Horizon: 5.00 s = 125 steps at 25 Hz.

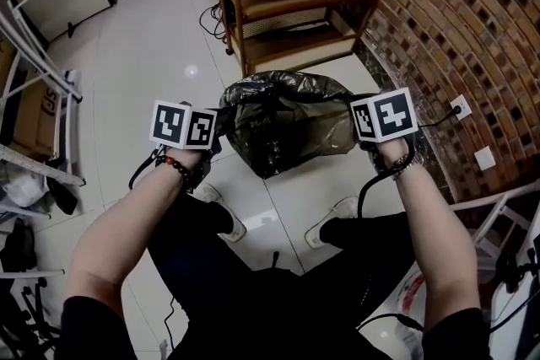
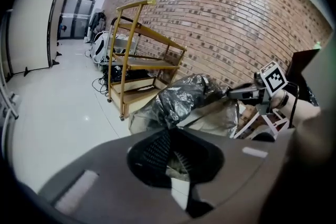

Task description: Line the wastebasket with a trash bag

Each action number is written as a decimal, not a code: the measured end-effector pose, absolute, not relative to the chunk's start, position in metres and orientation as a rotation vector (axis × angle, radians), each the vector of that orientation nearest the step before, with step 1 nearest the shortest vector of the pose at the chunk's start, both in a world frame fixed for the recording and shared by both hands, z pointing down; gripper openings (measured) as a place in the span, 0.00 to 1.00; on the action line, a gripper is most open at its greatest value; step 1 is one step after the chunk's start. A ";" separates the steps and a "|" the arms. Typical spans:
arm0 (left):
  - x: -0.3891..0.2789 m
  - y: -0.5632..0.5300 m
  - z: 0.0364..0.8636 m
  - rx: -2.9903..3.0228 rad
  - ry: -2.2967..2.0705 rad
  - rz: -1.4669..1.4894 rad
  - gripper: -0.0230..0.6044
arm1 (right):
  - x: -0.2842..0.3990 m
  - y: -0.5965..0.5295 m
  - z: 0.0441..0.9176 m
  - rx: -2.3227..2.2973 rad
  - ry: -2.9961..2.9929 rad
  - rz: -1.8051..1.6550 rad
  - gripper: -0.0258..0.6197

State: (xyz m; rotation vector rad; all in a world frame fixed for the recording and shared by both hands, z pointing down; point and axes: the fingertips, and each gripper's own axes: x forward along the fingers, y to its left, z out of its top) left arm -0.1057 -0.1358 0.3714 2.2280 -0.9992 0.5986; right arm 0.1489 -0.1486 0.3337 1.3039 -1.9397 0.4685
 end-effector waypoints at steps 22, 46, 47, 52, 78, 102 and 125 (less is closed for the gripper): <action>-0.120 -0.215 0.496 2.035 -1.032 0.883 0.06 | 0.142 -0.209 0.478 1.236 -1.867 0.706 0.07; -0.124 -0.194 0.469 1.803 -0.791 0.834 0.04 | 0.126 -0.198 0.425 1.015 -1.779 0.945 0.07; -0.126 -0.195 0.471 1.789 -0.786 0.847 0.04 | 0.125 -0.199 0.424 1.004 -1.772 0.952 0.07; -0.134 -0.206 0.485 1.751 -0.794 0.915 0.04 | 0.121 -0.210 0.433 0.982 -1.739 0.965 0.07; -0.127 -0.292 0.554 1.956 -1.029 1.044 0.20 | 0.134 -0.287 0.528 1.204 -1.819 0.896 0.07; -0.138 -0.299 0.523 2.129 -1.200 0.879 0.04 | 0.141 -0.303 0.499 1.338 -2.006 0.754 0.07; -0.124 -0.252 0.598 1.808 -0.792 0.868 0.27 | 0.128 -0.263 0.579 1.092 -1.933 1.121 0.26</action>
